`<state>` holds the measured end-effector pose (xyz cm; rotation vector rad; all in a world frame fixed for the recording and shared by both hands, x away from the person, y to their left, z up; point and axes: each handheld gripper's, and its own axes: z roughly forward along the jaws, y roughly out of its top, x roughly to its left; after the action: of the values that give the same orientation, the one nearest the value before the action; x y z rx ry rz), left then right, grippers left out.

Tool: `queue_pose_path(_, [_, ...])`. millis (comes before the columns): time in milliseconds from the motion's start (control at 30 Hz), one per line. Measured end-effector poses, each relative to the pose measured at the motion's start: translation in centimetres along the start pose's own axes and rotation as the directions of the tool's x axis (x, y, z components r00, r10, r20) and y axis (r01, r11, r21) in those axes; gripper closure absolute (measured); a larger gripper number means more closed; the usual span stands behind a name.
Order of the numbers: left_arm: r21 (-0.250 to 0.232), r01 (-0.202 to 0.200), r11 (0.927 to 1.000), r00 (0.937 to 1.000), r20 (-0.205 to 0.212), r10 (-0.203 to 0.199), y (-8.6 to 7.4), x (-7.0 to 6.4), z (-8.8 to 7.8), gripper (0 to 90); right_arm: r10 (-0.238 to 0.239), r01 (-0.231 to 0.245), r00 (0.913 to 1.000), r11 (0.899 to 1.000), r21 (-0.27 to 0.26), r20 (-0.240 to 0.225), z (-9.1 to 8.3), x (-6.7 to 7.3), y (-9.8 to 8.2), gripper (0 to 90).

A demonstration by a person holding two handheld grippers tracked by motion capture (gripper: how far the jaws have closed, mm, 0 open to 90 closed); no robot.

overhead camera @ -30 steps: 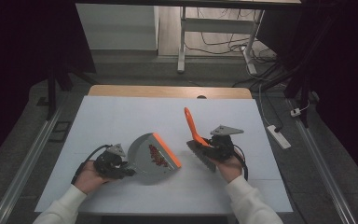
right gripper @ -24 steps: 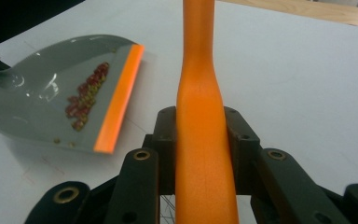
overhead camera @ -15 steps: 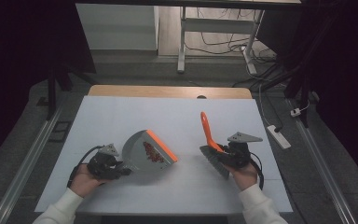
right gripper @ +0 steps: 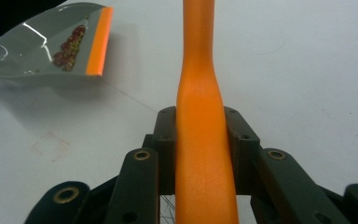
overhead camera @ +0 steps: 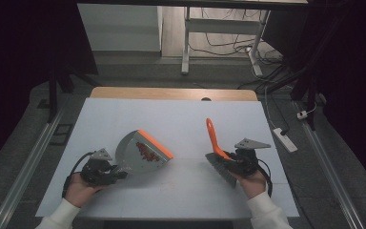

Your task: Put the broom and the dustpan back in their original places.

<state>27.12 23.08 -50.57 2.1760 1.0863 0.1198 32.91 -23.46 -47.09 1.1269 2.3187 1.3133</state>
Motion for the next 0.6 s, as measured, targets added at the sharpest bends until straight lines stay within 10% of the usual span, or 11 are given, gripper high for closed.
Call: queue_pose_path(600, [-0.056, 0.118, 0.9914, 0.9862, -0.110, -0.124, -1.9, 0.0, -0.8, 61.5, 0.090, -0.090, 0.9955, 0.996, 0.010, -0.030, -1.0, -0.6, -0.7, 69.7])
